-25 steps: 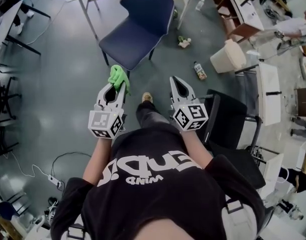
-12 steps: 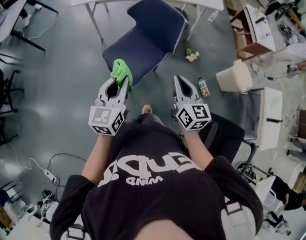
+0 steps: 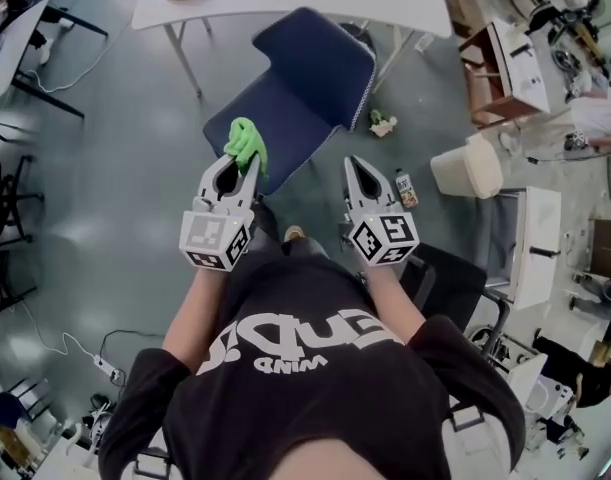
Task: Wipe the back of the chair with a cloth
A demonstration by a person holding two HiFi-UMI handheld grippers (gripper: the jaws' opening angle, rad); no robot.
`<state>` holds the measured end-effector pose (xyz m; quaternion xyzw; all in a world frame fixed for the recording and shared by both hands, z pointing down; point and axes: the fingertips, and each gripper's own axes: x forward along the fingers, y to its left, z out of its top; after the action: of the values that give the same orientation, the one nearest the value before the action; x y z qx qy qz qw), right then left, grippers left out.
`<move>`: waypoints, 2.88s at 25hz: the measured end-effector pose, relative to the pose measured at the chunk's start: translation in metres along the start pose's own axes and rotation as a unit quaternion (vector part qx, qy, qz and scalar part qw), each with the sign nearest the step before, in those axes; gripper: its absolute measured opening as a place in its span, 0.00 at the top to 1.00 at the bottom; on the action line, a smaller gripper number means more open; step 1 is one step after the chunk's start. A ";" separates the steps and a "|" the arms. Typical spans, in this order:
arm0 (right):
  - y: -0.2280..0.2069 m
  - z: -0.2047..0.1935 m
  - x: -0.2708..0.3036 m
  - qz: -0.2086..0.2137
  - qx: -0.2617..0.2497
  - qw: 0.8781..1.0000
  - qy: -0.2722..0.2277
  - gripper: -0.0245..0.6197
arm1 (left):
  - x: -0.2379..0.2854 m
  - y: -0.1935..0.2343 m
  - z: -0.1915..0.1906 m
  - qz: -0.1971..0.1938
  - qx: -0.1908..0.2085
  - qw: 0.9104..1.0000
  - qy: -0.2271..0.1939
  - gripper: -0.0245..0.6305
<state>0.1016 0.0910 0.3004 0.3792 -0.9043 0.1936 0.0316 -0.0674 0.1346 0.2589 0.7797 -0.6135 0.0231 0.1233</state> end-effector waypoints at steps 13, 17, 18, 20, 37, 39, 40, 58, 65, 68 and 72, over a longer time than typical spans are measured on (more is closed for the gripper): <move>0.003 0.028 0.107 -0.063 0.010 0.998 -0.013 0.97 | 0.088 0.094 0.033 -0.073 0.010 0.997 0.019 0.88; -0.006 0.034 0.122 -0.088 0.015 0.996 -0.025 0.97 | 0.112 0.107 0.035 -0.096 0.004 0.995 0.023 0.88; -0.009 0.036 0.124 -0.095 0.014 0.995 -0.028 0.97 | 0.118 0.107 0.035 -0.103 0.005 0.994 0.025 0.88; -0.017 0.037 0.129 -0.107 0.014 0.994 -0.032 0.97 | 0.131 0.109 0.036 -0.114 0.008 0.993 0.028 0.88; -0.080 0.044 0.176 -0.139 0.024 0.989 -0.043 0.97 | 0.230 0.125 0.024 -0.127 0.011 0.991 0.044 0.88; -0.088 0.038 0.182 -0.142 0.022 0.989 -0.045 0.97 | 0.242 0.128 0.013 -0.128 0.007 0.991 0.050 0.88; -0.092 0.035 0.185 -0.143 0.021 0.988 -0.046 0.97 | 0.248 0.131 0.008 -0.127 0.004 0.991 0.052 0.88; -0.123 -0.059 0.229 -0.167 0.058 0.984 -0.033 0.97 | 0.360 0.196 -0.083 -0.118 0.006 0.992 0.052 0.88; -0.129 -0.093 0.232 -0.166 0.071 0.984 -0.009 0.97 | 0.403 0.205 -0.097 -0.112 0.015 0.993 0.037 0.88; -0.135 -0.103 0.231 -0.167 0.077 0.983 -0.004 0.97 | 0.417 0.207 -0.102 -0.108 0.015 0.993 0.034 0.88; -0.142 -0.111 0.224 -0.172 0.084 0.981 -0.006 0.97 | 0.427 0.205 -0.104 -0.108 0.018 0.993 0.031 0.88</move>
<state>0.0314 -0.1093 0.4946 0.5317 -0.8061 0.2585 0.0274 -0.1470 -0.2932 0.4736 0.8427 -0.5206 0.0450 0.1298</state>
